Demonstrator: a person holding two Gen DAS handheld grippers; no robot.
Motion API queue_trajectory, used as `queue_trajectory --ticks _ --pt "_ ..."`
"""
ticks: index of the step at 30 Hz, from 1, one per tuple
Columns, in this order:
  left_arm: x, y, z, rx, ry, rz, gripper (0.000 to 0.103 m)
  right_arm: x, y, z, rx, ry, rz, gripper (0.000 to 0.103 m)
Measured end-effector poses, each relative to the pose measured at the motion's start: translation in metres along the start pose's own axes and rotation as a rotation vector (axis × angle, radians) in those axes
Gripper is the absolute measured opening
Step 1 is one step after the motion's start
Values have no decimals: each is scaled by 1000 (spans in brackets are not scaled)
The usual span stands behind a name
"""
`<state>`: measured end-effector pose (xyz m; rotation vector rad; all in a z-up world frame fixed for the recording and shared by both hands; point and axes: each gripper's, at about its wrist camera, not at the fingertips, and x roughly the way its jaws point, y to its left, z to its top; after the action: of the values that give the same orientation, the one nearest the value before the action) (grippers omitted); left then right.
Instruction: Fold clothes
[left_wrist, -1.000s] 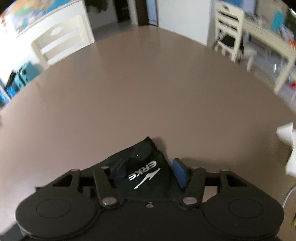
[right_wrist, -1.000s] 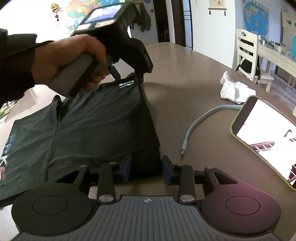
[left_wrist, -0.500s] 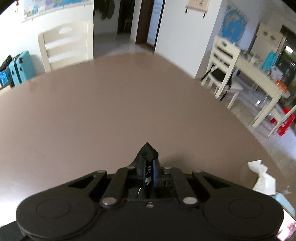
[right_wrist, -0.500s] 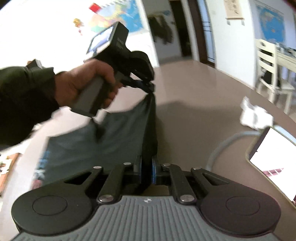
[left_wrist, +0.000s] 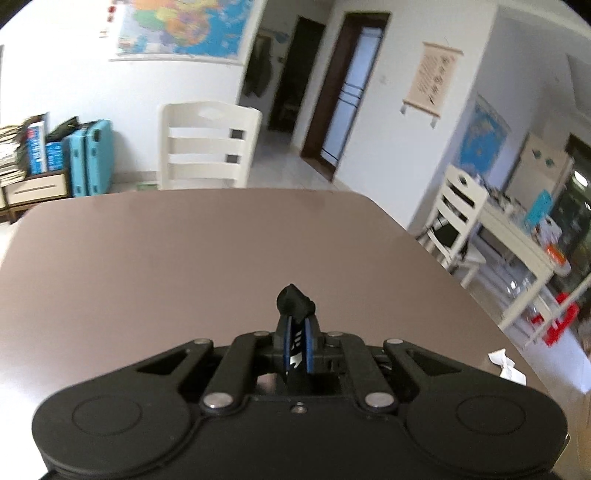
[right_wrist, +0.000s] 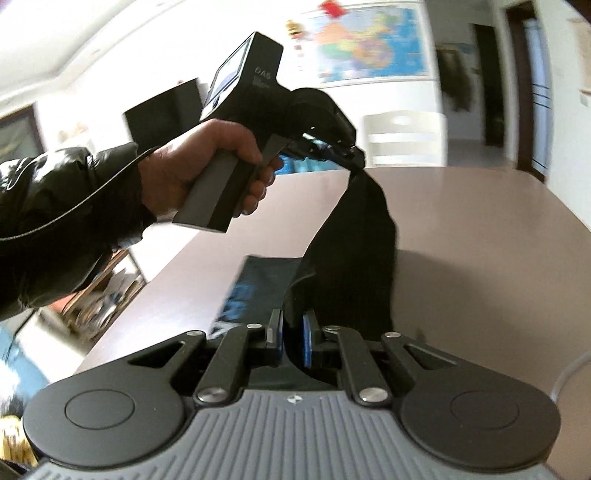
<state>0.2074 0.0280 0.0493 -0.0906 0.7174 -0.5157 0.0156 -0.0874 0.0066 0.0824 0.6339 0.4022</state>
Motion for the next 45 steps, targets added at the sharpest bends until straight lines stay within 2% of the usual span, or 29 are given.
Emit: queue_trajectory --ticks 3,7,10,15,18,21,23,24,26,27,28,29,30,32,36,37,40,43,45 --pt "-21 35 -7 -41 -24 37 8 12 23 3 -56 34 41 10" --pt "-33 66 -23 -65 -15 74 8 31 50 -3 -113 104 92 10" --pt "-31 92 -43 -92 23 103 9 45 62 -13 -129 163 115 10" --pt "-6 135 -81 -118 134 138 9 78 69 -41 -141 284 109 10" --pt "-4 156 -96 -140 147 157 11 86 80 -51 -155 299 115 14" --pt "-8 167 -102 -131 146 194 22 75 86 -48 -162 276 144 33" --pt "-17 174 -102 -136 136 229 30 60 89 -45 -156 255 165 56" --pt "-23 178 -100 -137 129 252 35 50 86 -44 -144 238 163 57" --pt "-40 182 -90 -129 95 329 39 31 78 -43 -105 211 132 53" --pt "-43 178 -86 -119 91 333 39 22 69 -41 -61 195 87 51" --pt "-46 172 -80 -105 83 318 39 18 57 -39 -17 190 35 35" --pt "-47 162 -72 -84 71 277 39 13 46 -38 27 188 -23 13" --pt "-46 152 -66 -65 66 235 39 10 34 -39 66 199 -110 7" --pt "-31 124 -56 -11 86 128 39 7 16 -40 100 251 -311 7" --pt "1 85 -59 89 140 35 39 0 -2 -49 49 406 -538 7" --pt "6 81 -61 100 148 18 39 -9 -5 -51 71 411 -533 7" --pt "23 74 -65 123 178 -17 39 -22 -9 -50 155 350 -407 7" --pt "36 74 -69 143 208 -22 39 -11 -8 -41 150 253 -323 7" --pt "41 74 -72 158 224 -12 39 9 -11 -31 135 241 -281 7"
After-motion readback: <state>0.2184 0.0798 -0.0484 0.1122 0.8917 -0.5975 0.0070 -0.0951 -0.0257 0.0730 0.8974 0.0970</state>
